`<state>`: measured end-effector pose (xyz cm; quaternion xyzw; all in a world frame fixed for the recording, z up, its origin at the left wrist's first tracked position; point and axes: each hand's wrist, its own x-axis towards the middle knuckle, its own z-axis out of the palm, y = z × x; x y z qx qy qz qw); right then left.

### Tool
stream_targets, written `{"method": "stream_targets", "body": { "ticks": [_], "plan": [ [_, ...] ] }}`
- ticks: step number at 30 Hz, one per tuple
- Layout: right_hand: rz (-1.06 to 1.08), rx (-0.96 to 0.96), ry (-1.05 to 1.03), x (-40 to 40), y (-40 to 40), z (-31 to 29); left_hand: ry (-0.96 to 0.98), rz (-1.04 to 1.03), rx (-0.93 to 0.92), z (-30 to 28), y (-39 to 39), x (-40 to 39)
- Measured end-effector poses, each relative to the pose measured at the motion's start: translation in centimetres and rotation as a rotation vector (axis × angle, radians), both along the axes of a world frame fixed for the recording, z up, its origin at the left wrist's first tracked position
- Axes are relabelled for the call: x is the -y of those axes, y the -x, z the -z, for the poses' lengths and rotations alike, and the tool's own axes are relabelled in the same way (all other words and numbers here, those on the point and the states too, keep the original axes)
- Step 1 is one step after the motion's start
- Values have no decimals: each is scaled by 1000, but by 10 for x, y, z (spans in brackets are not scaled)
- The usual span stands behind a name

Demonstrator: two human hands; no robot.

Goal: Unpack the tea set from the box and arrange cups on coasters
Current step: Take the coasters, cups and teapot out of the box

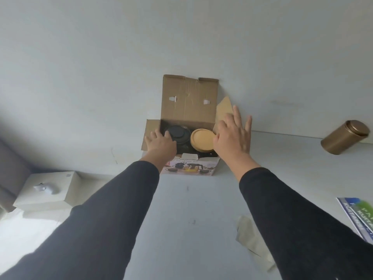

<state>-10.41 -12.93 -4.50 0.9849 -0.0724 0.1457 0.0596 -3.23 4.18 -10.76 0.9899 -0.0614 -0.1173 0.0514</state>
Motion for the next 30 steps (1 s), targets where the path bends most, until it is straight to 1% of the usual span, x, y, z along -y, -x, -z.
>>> {"method": "stream_targets", "body": {
  "ticks": [3,6,8,9,11,12,13,14,17,19,22,26,30],
  "plan": [
    [95,-14,3,7,7,6,91,-36,-34,3,8,8],
    [210,-67,-19,8,7,10,61,-38,-43,3,14,11],
    [304,-176,-60,11,6,15,48,-48,-57,2,17,15],
    [341,-256,-115,14,7,19,48,-60,-71,2,18,18],
    [372,-444,-323,22,9,28,53,-85,-114,1,19,24],
    [364,-516,-435,25,10,33,54,-95,-127,1,18,27],
    [333,-534,-505,28,9,39,53,-102,-130,2,18,29],
    [284,-502,-527,29,7,43,52,-104,-121,2,18,29],
    [109,-298,-492,29,-7,49,68,-101,-61,5,19,27],
    [3,-240,-514,25,-19,49,114,-96,22,6,22,24],
    [-111,-275,-531,17,-37,50,139,-28,167,3,24,20],
    [-141,-366,-584,11,-58,68,61,94,156,-5,16,25],
    [-127,-437,-562,16,-69,81,-82,248,184,-10,9,36]
  ]
}}
